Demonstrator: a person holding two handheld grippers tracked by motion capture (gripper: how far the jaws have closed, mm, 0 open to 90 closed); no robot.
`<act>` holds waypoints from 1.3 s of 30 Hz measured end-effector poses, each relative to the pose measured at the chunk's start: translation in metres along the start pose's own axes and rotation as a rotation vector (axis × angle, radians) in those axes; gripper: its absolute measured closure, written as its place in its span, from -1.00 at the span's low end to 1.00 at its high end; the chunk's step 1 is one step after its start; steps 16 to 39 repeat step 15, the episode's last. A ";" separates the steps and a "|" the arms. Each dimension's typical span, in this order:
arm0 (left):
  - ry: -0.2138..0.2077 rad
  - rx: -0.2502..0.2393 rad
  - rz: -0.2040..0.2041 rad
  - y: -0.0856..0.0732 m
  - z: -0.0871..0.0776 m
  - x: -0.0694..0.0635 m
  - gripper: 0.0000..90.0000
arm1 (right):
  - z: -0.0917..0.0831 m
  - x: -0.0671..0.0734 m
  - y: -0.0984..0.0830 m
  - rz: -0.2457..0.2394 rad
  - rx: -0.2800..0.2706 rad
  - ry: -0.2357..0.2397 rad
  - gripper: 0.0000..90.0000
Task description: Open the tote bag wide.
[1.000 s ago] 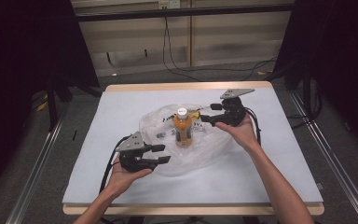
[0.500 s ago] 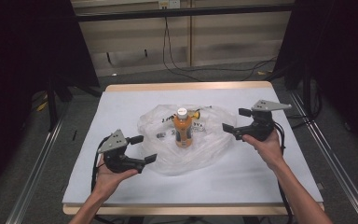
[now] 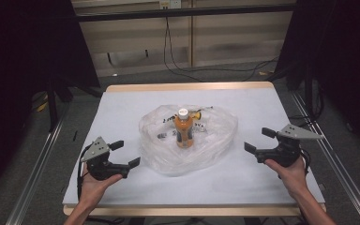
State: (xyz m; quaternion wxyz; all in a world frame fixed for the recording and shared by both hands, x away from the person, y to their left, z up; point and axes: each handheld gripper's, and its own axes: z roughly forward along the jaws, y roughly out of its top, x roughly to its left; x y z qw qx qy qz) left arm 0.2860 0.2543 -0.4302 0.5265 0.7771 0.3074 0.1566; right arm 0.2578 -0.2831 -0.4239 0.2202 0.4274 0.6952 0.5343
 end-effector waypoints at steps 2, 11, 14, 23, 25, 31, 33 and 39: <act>0.014 -0.002 -0.022 -0.005 -0.005 0.001 -0.87 | -0.009 0.002 -0.006 0.014 0.006 -0.005 -0.89; 0.012 0.011 -0.017 -0.025 -0.020 0.002 -0.94 | -0.051 0.008 -0.036 0.031 -0.017 -0.061 -0.87; 0.008 0.001 -0.010 -0.025 -0.022 0.003 -0.94 | -0.060 0.010 -0.038 0.037 -0.040 -0.080 -0.86; 0.007 0.001 -0.013 -0.026 -0.021 0.004 -0.94 | -0.060 0.009 -0.039 0.041 -0.042 -0.086 -0.85; 0.007 0.001 -0.013 -0.026 -0.021 0.004 -0.94 | -0.060 0.009 -0.039 0.041 -0.042 -0.086 -0.85; 0.007 0.001 -0.013 -0.026 -0.021 0.004 -0.94 | -0.060 0.009 -0.039 0.041 -0.042 -0.086 -0.85; 0.007 0.001 -0.013 -0.026 -0.021 0.004 -0.94 | -0.060 0.009 -0.039 0.041 -0.042 -0.086 -0.85; 0.007 0.001 -0.013 -0.026 -0.021 0.004 -0.94 | -0.060 0.009 -0.039 0.041 -0.042 -0.086 -0.85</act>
